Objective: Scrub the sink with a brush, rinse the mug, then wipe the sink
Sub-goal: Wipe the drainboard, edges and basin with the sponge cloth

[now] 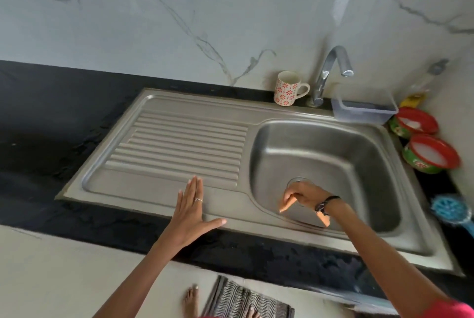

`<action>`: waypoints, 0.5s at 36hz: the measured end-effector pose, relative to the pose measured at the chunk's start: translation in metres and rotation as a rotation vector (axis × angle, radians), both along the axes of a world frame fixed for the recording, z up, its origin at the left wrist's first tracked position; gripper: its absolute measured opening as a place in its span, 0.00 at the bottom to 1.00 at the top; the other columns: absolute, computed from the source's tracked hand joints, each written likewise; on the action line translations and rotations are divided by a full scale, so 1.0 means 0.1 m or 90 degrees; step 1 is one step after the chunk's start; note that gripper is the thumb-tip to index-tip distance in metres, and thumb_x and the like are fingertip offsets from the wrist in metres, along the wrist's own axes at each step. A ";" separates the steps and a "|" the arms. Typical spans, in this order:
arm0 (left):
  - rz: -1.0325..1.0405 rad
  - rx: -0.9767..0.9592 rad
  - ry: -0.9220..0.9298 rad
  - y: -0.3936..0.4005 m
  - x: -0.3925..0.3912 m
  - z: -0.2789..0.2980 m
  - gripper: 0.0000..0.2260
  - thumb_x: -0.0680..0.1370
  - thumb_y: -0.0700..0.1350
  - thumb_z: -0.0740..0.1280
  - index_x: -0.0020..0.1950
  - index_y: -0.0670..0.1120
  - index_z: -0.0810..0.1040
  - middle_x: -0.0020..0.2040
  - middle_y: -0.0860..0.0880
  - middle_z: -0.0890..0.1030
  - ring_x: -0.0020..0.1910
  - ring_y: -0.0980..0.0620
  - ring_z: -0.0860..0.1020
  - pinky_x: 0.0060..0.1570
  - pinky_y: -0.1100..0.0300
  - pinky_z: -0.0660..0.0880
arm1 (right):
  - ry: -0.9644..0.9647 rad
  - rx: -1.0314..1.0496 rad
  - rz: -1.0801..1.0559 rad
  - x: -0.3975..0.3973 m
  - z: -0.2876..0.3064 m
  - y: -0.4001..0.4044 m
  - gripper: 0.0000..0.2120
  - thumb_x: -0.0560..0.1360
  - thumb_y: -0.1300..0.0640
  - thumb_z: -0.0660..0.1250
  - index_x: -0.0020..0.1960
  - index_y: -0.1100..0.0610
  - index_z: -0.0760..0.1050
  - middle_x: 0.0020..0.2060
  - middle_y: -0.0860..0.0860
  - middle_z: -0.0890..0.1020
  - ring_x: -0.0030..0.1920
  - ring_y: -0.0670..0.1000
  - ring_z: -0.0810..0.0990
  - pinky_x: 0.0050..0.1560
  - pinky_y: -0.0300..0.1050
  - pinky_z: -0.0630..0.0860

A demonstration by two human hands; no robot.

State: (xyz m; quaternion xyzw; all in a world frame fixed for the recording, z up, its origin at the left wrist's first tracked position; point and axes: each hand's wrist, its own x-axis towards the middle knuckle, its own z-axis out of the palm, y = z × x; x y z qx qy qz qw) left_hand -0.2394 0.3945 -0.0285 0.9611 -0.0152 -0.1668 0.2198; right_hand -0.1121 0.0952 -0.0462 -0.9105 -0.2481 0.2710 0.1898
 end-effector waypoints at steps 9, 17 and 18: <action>-0.007 0.010 -0.001 -0.09 0.03 0.03 0.57 0.54 0.83 0.40 0.65 0.46 0.20 0.66 0.52 0.20 0.67 0.55 0.23 0.65 0.59 0.26 | -0.120 0.108 -0.274 0.09 0.21 -0.21 0.12 0.76 0.66 0.60 0.55 0.59 0.79 0.47 0.52 0.81 0.51 0.51 0.78 0.44 0.36 0.64; 0.001 0.002 -0.019 -0.10 0.04 0.04 0.57 0.54 0.83 0.40 0.66 0.47 0.21 0.67 0.52 0.21 0.67 0.57 0.23 0.65 0.60 0.25 | -0.077 0.151 -0.161 0.09 0.38 0.09 0.18 0.74 0.69 0.58 0.58 0.56 0.78 0.46 0.45 0.78 0.48 0.45 0.75 0.42 0.23 0.64; 0.007 0.002 -0.020 -0.08 0.03 0.04 0.57 0.54 0.83 0.40 0.66 0.47 0.22 0.67 0.52 0.21 0.67 0.56 0.23 0.65 0.60 0.26 | -0.073 0.157 -0.141 0.09 0.40 0.15 0.18 0.74 0.69 0.58 0.58 0.57 0.77 0.46 0.47 0.79 0.48 0.45 0.74 0.41 0.20 0.64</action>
